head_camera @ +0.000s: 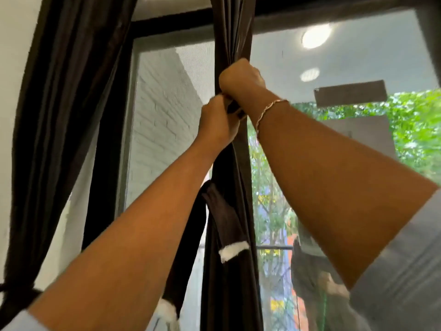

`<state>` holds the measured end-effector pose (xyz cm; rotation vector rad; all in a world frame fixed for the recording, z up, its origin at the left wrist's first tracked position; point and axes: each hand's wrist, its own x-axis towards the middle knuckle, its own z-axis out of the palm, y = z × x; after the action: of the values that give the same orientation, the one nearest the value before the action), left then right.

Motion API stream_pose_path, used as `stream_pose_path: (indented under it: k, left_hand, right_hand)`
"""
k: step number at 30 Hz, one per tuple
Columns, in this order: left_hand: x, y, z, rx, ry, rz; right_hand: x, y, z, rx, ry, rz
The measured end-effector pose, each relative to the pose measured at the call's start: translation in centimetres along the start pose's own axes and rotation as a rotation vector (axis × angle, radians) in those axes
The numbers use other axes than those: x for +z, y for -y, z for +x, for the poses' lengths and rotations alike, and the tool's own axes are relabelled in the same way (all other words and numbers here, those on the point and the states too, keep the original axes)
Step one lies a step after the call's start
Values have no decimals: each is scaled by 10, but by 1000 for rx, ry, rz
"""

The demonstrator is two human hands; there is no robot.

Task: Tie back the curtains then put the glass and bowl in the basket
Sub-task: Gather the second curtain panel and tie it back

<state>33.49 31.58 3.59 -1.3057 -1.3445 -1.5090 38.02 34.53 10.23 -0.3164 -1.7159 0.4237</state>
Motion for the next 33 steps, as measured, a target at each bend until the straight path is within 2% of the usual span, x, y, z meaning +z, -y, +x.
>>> stream_pose_path:
  k: [2, 8, 12, 14, 18, 19, 21, 25, 29, 31, 33]
  left_hand:
    - [-6, 8, -4, -6, 58, -42]
    - [-20, 37, -31, -21, 387, -177]
    - [-19, 60, -62, -78, 464, -288]
    - [-17, 78, -80, -60, 385, -292]
    - [-13, 106, -133, -92, -74, -241]
    - [-11, 109, -148, -99, -135, -227]
    - [-2, 111, -172, -97, -152, -230]
    - [17, 104, -192, 50, -130, -156]
    - [30, 100, -198, 249, -277, 156]
    - [33, 98, -200, 202, -234, 174]
    - [35, 101, -197, 56, -187, 136]
  right_hand:
    - [6, 0, -6, 12, -35, -20]
    - [20, -19, -27, 75, -52, -150]
    - [31, -48, -45, 133, 3, -221]
    - [35, -65, -54, 138, 36, -222]
    - [36, -93, -62, 136, 105, -128]
    - [35, -97, -64, 141, 122, -89]
    - [31, -103, -69, 127, 154, -19]
    - [27, -113, -77, 68, 143, 39]
    - [29, -118, -81, -18, 123, -23]
    - [30, -120, -82, -33, 111, -34]
    - [30, -121, -82, -55, 102, -38]
